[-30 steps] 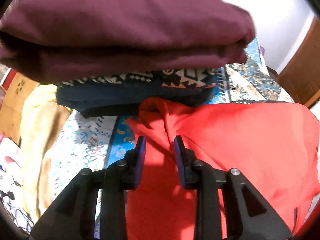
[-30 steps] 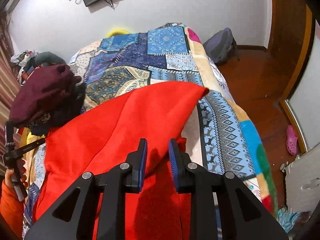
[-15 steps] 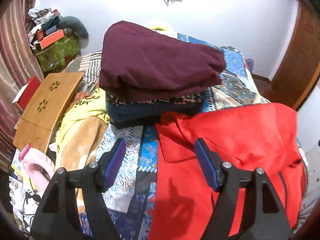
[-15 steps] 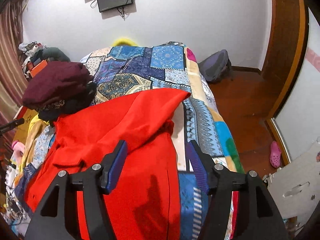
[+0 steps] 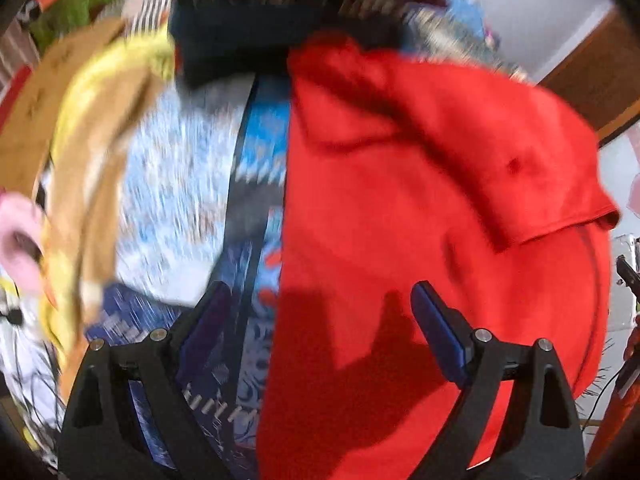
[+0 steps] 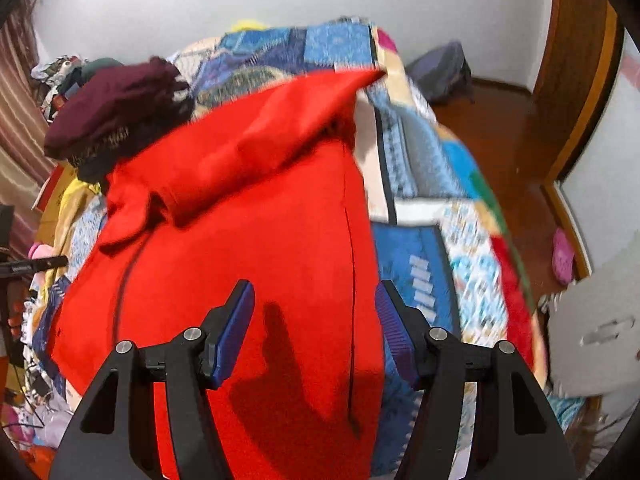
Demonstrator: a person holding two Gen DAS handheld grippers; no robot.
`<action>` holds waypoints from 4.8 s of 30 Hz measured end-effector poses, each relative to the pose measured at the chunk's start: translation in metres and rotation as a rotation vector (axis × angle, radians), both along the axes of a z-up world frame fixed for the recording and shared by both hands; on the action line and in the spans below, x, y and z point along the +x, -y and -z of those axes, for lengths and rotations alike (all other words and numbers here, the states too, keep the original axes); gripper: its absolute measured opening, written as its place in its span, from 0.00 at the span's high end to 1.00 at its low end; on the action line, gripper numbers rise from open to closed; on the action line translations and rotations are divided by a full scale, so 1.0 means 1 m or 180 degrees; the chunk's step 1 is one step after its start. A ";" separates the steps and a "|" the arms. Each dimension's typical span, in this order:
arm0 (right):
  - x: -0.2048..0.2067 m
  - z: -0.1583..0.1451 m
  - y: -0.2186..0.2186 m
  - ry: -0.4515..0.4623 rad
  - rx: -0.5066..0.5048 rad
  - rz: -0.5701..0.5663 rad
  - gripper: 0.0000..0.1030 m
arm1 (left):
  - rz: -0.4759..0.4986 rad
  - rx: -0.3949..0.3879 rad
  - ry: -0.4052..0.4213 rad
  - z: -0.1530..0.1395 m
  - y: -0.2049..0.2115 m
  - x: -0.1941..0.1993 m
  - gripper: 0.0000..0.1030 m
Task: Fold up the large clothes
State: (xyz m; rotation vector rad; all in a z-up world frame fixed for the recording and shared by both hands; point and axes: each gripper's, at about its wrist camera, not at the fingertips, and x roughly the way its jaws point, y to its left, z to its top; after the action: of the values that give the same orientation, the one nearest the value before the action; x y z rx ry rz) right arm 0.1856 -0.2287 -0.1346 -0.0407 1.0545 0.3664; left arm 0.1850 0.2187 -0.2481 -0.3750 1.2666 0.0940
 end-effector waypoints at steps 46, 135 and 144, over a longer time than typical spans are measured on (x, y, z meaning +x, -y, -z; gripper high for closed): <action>0.094 -0.004 -0.014 0.0085 0.0761 0.0197 0.90 | -0.0424 -0.0407 0.0688 -0.023 -0.022 0.081 0.93; 0.192 -0.077 -0.055 0.0233 0.1033 0.0300 0.82 | -0.0541 0.0478 0.1365 -0.135 -0.036 0.132 0.93; 0.181 -0.103 -0.007 0.0480 0.1158 0.0648 0.52 | -0.0662 0.0671 0.1611 -0.154 -0.040 0.117 0.34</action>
State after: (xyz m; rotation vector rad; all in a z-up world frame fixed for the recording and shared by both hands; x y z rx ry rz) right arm 0.3670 -0.2220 -0.0314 0.3570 0.8220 0.3594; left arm 0.3023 0.2587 -0.0941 -0.3209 0.7079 0.2887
